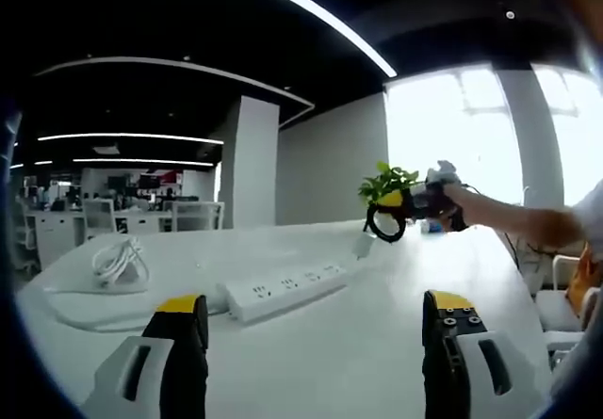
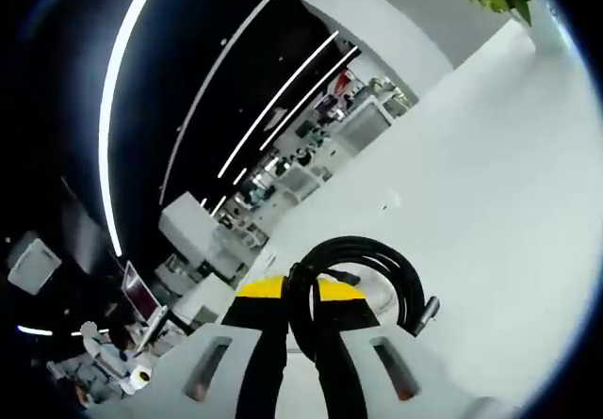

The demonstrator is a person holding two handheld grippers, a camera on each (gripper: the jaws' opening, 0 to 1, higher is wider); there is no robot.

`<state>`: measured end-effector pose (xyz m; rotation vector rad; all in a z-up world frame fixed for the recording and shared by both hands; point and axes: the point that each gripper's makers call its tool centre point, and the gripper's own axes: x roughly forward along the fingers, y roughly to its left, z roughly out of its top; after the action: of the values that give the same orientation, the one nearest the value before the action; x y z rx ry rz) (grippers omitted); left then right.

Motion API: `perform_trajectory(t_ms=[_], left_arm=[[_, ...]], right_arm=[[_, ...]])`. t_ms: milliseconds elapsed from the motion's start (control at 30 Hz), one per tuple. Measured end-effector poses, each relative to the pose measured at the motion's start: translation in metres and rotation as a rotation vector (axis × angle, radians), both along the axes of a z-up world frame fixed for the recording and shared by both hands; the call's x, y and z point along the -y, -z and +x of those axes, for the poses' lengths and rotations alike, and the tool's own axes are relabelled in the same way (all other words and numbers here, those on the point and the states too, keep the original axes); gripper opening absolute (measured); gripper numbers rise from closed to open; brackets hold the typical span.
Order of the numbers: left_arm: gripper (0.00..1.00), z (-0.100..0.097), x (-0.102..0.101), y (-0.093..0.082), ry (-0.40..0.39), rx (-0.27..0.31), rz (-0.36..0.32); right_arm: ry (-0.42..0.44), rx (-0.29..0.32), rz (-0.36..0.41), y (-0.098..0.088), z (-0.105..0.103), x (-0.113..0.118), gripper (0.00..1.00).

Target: Straighten the power strip on the desk, plug the charger into it

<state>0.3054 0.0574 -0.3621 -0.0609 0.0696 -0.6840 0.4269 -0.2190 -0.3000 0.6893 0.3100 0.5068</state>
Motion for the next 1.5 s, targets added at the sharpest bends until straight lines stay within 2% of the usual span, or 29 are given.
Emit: perform_trajectory(t_ms=[200, 400, 667, 933, 1500], left_arm=[[0.96, 0.000, 0.003, -0.006, 0.002, 0.008, -0.008], [0.96, 0.001, 0.006, -0.009, 0.009, 0.012, -0.003], [0.96, 0.002, 0.011, -0.010, 0.017, 0.012, 0.003], [0.96, 0.001, 0.012, -0.010, 0.019, 0.013, 0.003], [0.96, -0.002, 0.010, -0.009, 0.027, 0.014, -0.004]], right_arm=[[-0.016, -0.031, 0.014, 0.004, -0.004, -0.020, 0.07], [0.005, -0.005, 0.008, -0.001, -0.007, -0.034, 0.07], [-0.005, -0.001, 0.058, -0.012, -0.005, -0.058, 0.08], [0.032, 0.017, 0.088, -0.017, -0.006, -0.082, 0.08], [0.046, -0.005, 0.171, -0.013, -0.012, -0.105, 0.08]])
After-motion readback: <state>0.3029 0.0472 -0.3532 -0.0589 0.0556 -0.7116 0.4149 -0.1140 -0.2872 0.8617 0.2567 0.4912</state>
